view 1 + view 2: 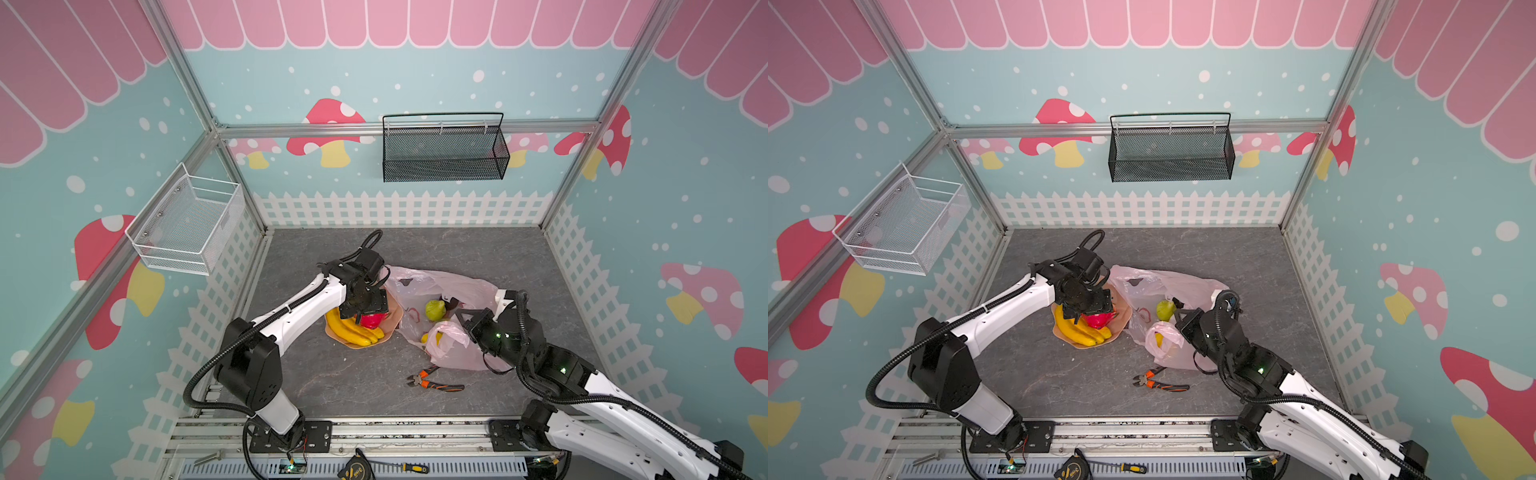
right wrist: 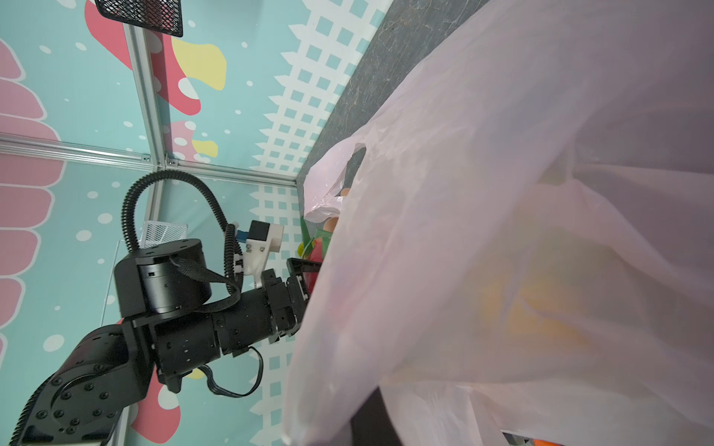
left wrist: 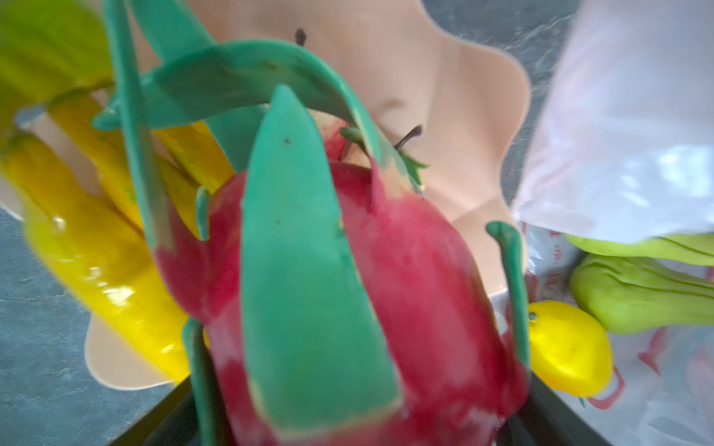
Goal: Place the fruits into the plastic bag
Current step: 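Lift the dragon fruit from the bowl toward the bag with the left gripper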
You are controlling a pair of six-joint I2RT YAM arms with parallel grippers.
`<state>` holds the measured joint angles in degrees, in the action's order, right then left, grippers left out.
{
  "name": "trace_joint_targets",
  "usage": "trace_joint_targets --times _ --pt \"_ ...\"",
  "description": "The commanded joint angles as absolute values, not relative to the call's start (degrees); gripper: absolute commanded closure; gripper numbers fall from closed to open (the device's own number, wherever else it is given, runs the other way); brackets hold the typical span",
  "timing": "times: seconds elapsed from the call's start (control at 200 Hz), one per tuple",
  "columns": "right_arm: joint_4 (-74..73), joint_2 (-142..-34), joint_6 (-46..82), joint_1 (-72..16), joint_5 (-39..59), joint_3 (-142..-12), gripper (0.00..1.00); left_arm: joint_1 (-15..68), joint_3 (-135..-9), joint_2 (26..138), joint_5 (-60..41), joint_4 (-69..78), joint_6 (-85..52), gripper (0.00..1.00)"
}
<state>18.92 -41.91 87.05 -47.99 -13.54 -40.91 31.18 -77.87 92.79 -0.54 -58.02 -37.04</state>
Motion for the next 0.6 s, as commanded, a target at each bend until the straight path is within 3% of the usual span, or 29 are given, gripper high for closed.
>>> trace_joint_targets --times 0.0,0.595 --pt "19.8 -41.5 87.3 -47.8 -14.6 -42.1 0.96 30.7 -81.1 89.8 -1.6 -58.4 -36.3 0.53" --pt "19.8 -41.8 87.3 -47.8 -14.3 -42.5 0.96 29.9 -83.9 83.4 -8.3 -62.6 -35.1 0.56"
